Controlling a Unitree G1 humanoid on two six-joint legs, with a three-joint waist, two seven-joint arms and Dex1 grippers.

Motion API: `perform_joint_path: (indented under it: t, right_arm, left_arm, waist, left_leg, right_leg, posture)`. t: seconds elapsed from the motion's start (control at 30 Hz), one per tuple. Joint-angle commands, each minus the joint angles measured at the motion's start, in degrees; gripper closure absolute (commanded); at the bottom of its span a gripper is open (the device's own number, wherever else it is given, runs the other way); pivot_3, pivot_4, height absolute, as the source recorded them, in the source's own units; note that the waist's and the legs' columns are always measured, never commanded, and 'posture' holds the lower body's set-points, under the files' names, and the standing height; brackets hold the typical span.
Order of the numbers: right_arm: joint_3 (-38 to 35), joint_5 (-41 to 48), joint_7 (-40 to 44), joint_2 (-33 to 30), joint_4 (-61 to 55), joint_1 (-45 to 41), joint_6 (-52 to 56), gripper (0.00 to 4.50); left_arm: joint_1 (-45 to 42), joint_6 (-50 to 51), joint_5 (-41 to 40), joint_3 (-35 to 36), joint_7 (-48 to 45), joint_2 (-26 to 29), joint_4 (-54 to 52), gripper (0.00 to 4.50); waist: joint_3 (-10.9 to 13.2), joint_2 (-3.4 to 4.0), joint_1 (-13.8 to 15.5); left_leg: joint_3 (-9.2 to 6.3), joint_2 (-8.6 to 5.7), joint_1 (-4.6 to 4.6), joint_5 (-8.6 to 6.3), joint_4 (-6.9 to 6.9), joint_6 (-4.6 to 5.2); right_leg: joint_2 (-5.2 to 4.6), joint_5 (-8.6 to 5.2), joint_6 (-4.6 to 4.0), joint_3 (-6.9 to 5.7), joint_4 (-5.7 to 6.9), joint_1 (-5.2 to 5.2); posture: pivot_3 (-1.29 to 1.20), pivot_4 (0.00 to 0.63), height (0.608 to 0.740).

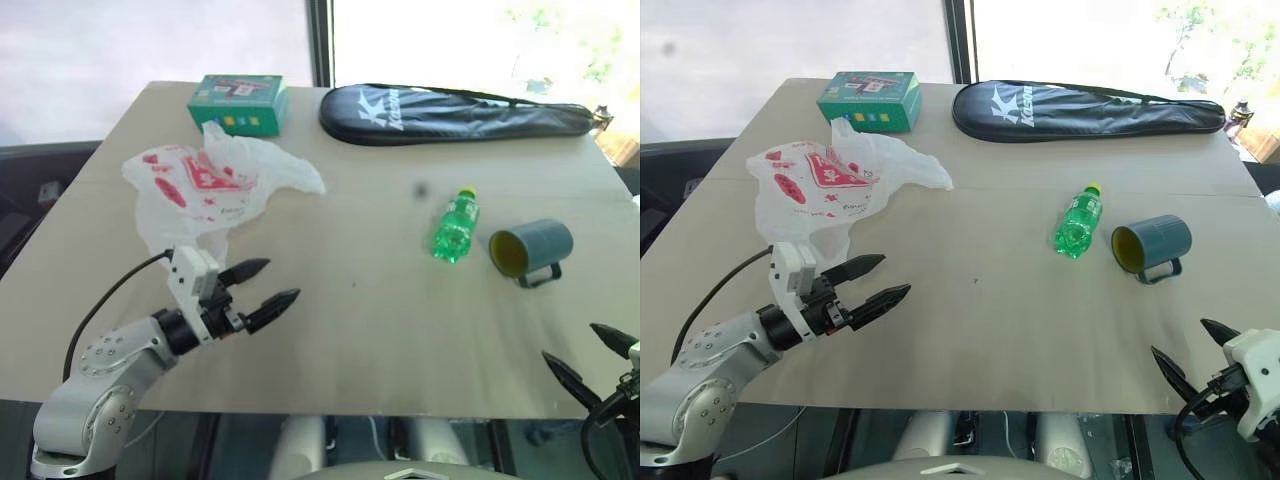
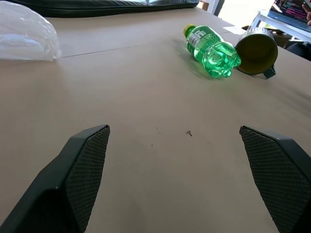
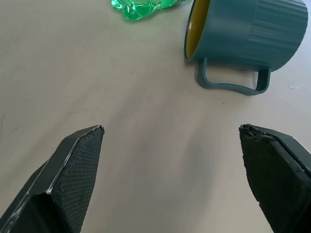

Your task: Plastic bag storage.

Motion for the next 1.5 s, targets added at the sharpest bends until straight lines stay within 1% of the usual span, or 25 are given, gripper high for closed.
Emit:
perform_joint_path:
  t: [0.03, 0.1, 0.13, 0.27, 0.33, 0.37, 0.4, 0.43, 0.47, 0.53, 0.57, 0.6, 0.63, 0.77, 0.87, 1.0, 1.2, 1.3, 1.33, 1.37, 1.47, 1.5]
  right_arm:
    - [1.17, 3.46, -4.36, -0.78, -5.50, -4.34, 3.05, 0.00]
    - [5.19, 6.71, -9.48, -1.84, -11.43, -10.36, 8.10, 0.00]
    - [5.90, 8.02, -10.75, -2.36, -13.04, -12.04, 9.87, 0.00]
    - [6.44, 10.57, -11.46, -4.34, -15.08, -15.38, 11.50, 0.00]
    - [8.44, 11.15, -10.84, -5.85, -16.26, -18.19, 10.85, 0.00]
    - [9.81, 11.52, -10.37, -6.46, -16.79, -20.17, 10.20, 0.00]
    - [10.89, 12.04, -9.45, -7.38, -16.99, -21.97, 9.68, 0.00]
    - [11.59, 12.45, -9.01, -7.99, -17.03, -23.19, 9.51, 0.00]
    - [11.99, 13.68, -8.13, -8.79, -17.13, -24.11, 9.55, 0.00]
    - [12.24, 15.44, -7.65, -9.63, -17.29, -24.91, 9.75, 0.00]
    - [12.32, 15.28, -6.65, -9.87, -17.07, -24.25, 9.07, 0.00]
    - [12.63, 14.45, -5.80, -9.73, -16.67, -23.29, 8.09, 0.00]
    - [13.01, 13.35, -5.24, -9.46, -16.17, -22.45, 7.08, 0.00]
    - [13.49, 10.04, -2.85, -8.18, -15.27, -17.95, 2.40, 0.00]
    - [13.64, 7.76, -0.82, -7.34, -14.15, -14.77, -1.25, 0.00]
    - [11.82, 4.87, 3.04, -4.74, -11.23, -9.22, -9.06, 0.00]
    - [12.18, 2.50, 5.66, -2.04, -8.73, -4.55, -16.59, 0.00]
    - [13.16, 1.16, 5.44, -0.97, -8.26, -3.43, -18.87, 0.00]
    - [13.40, 0.72, 5.45, -0.81, -8.09, -3.17, -19.52, 0.00]
    - [13.64, 0.33, 5.40, -0.66, -7.97, -3.01, -20.13, 0.00]
    - [14.34, -0.35, 4.95, -0.51, -7.66, -3.06, -21.13, 0.00]
    - [14.68, -0.61, 4.79, -0.61, -7.58, -3.24, -21.28, 0.00]
  left_arm:
    - [-1.92, -0.60, -0.73, 0.05, 1.51, -0.55, -1.96, 0.06]
    - [-5.18, 0.57, -1.84, -1.25, 4.65, -2.32, -2.23, 0.06]
    - [-6.23, 1.16, -2.15, -1.63, 5.65, -2.67, -2.61, 0.06]
    - [-8.98, 1.62, -0.22, -2.56, 9.69, -3.46, -2.87, 0.06]
    - [-11.63, 1.09, 1.90, -3.13, 13.63, -4.67, -2.61, 0.06]
    - [-13.75, 1.20, 5.27, -4.27, 17.30, -5.15, -2.16, 0.06]
    - [-16.53, 2.93, 12.02, -7.47, 22.07, -3.59, -1.61, 0.06]
    - [-18.41, 4.32, 16.85, -9.81, 25.27, -2.38, -1.19, 0.06]
    - [-20.26, 5.27, 22.63, -12.25, 28.49, -0.63, -1.41, 0.06]
    - [-22.08, 4.89, 33.00, -17.18, 31.59, 3.94, -1.90, 0.06]
    - [-22.76, 4.48, 35.81, -18.92, 31.59, 5.47, -1.78, 0.06]
    - [-23.61, 6.40, 38.01, -20.35, 32.26, 6.53, -1.18, 0.06]
    - [-24.38, 7.36, 39.84, -21.23, 33.11, 6.67, -0.07, 0.06]
    - [-28.08, 12.39, 44.57, -24.18, 33.57, 5.75, 4.77, 0.06]
    - [-30.08, 13.93, 47.20, -25.17, 33.83, 4.60, 8.33, 0.06]
    - [-34.18, 14.85, 48.31, -26.24, 32.79, 2.10, 14.06, 0.06]
    - [-35.46, 13.62, 50.07, -28.31, 31.13, 0.03, 18.51, 0.06]
    - [-35.03, 12.52, 52.85, -28.59, 33.64, -1.19, 19.79, 0.83]
    - [-34.83, 12.63, 53.23, -27.70, 34.62, -1.97, 19.64, 1.33]
    - [-34.70, 12.08, 53.58, -26.70, 35.63, -2.63, 19.24, 1.71]
    - [-34.66, 11.02, 53.94, -24.21, 36.96, -4.06, 18.28, 3.24]
    - [-34.87, 10.84, 53.38, -22.95, 37.18, -4.86, 18.19, 3.62]
  waist:
    - [0.00, 0.00, 0.02]
    - [-0.01, 0.03, -0.42]
    - [-0.01, 0.04, -0.48]
    - [-0.09, -0.05, 0.48]
    - [-0.09, -0.06, 1.01]
    - [-0.08, -0.07, 1.07]
    - [-0.06, -0.10, 1.17]
    - [-0.05, -0.12, 1.21]
    - [-0.04, -0.14, 1.16]
    - [-0.06, -0.17, 1.09]
    - [-0.05, -0.19, 1.08]
    - [-0.01, -0.25, 1.04]
    - [-0.01, -0.24, 1.05]
    - [-0.01, -0.26, 1.18]
    - [0.02, -0.30, 1.11]
    - [0.02, -0.34, 1.20]
    - [0.02, -0.34, 0.97]
    - [0.02, -0.34, 1.08]
    - [0.02, -0.35, 1.06]
    - [0.02, -0.35, 1.05]
    - [0.02, -0.35, 1.06]
    - [0.02, -0.35, 1.06]
  left_leg:
    - [0.00, 0.00, 0.00, 0.00, -0.01, 0.00]
    - [0.00, 0.01, 0.02, 0.01, -0.02, -0.01]
    - [0.00, 0.01, 0.04, 0.01, 0.00, -0.01]
    - [-0.01, -0.02, 0.01, 0.12, 0.02, -0.15]
    - [-0.01, -0.05, -0.07, 0.22, 0.02, 0.09]
    - [-0.01, -0.08, -0.10, 0.22, 0.03, 0.12]
    - [0.00, -0.10, -0.11, 0.22, 0.03, 0.13]
    - [-0.02, -0.11, -0.11, 0.22, 0.06, 0.14]
    - [-0.04, -0.14, -0.11, 0.22, 0.07, 0.14]
    - [-0.03, -0.12, -0.10, 0.23, 0.07, 0.14]
    - [-0.03, -0.11, -0.09, 0.22, 0.07, 0.14]
    - [-0.02, -0.11, -0.09, 0.22, 0.05, 0.14]
    - [0.00, -0.11, -0.09, 0.22, 0.02, 0.14]
    - [-0.01, -0.10, -0.09, 0.23, 0.01, 0.14]
    - [-0.02, -0.10, -0.09, 0.23, 0.03, 0.14]
    - [-0.03, -0.10, -0.09, 0.23, 0.05, 0.13]
    - [0.00, -0.08, -0.08, 0.23, 0.06, 0.13]
    - [-0.02, -0.08, -0.08, 0.23, 0.07, 0.13]
    - [-0.02, -0.08, -0.08, 0.23, 0.07, 0.13]
    - [-0.02, -0.08, -0.08, 0.23, 0.08, 0.13]
    - [-0.02, -0.08, -0.08, 0.23, 0.09, 0.13]
    - [-0.02, -0.08, -0.08, 0.23, 0.09, 0.13]
  right_leg:
    - [0.00, 0.00, 0.00, 0.00, 0.00, 0.00]
    - [0.01, 0.00, 0.00, 0.00, 0.00, -0.01]
    - [0.00, 0.02, 0.01, 0.01, 0.03, 0.00]
    - [0.04, 0.04, 0.06, -0.04, 0.04, 0.03]
    - [0.07, 0.14, 0.23, -0.06, -0.01, 0.07]
    - [0.07, 0.14, 0.25, -0.06, -0.05, 0.06]
    - [0.07, 0.14, 0.26, -0.06, -0.05, 0.06]
    - [0.10, 0.14, 0.27, -0.07, -0.04, 0.08]
    - [0.15, 0.14, 0.28, -0.09, -0.04, 0.10]
    - [0.21, 0.14, 0.29, -0.06, -0.04, 0.09]
    - [0.21, 0.14, 0.29, -0.06, -0.02, 0.10]
    - [0.20, 0.14, 0.29, -0.05, -0.03, 0.09]
    - [0.20, 0.14, 0.29, -0.04, -0.05, 0.06]
    - [0.17, 0.13, 0.31, -0.07, -0.03, 0.07]
    - [0.17, 0.12, 0.33, -0.08, -0.02, 0.07]
    - [0.17, 0.12, 0.33, -0.09, 0.00, 0.08]
    - [0.15, 0.12, 0.34, -0.07, 0.02, 0.07]
    - [0.14, 0.12, 0.33, -0.08, 0.03, 0.07]
    - [0.14, 0.12, 0.33, -0.08, 0.03, 0.07]
    - [0.14, 0.12, 0.33, -0.08, 0.03, 0.08]
    - [0.10, 0.13, 0.33, -0.07, 0.03, 0.08]
    - [0.10, 0.12, 0.33, -0.08, 0.03, 0.08]
  posture:
    - [0.00, 0.150, 0.740]
    - [0.00, 0.150, 0.740]
    - [0.00, 0.150, 0.740]
    - [0.00, 0.150, 0.740]
    - [0.00, 0.150, 0.740]
    - [0.00, 0.150, 0.740]
    - [0.00, 0.150, 0.740]
    - [0.00, 0.150, 0.740]
    - [0.00, 0.150, 0.740]
    - [0.00, 0.150, 0.740]
    - [0.00, 0.150, 0.740]
    - [0.00, 0.150, 0.740]
    - [0.00, 0.150, 0.740]
    - [0.00, 0.150, 0.740]
    - [0.00, 0.150, 0.740]
    - [0.00, 0.150, 0.740]
    - [0.00, 0.150, 0.740]
    - [0.00, 0.150, 0.740]
    - [0.00, 0.150, 0.740]
    - [0.00, 0.150, 0.740]
    - [0.00, 0.150, 0.740]
    - [0.00, 0.150, 0.740]
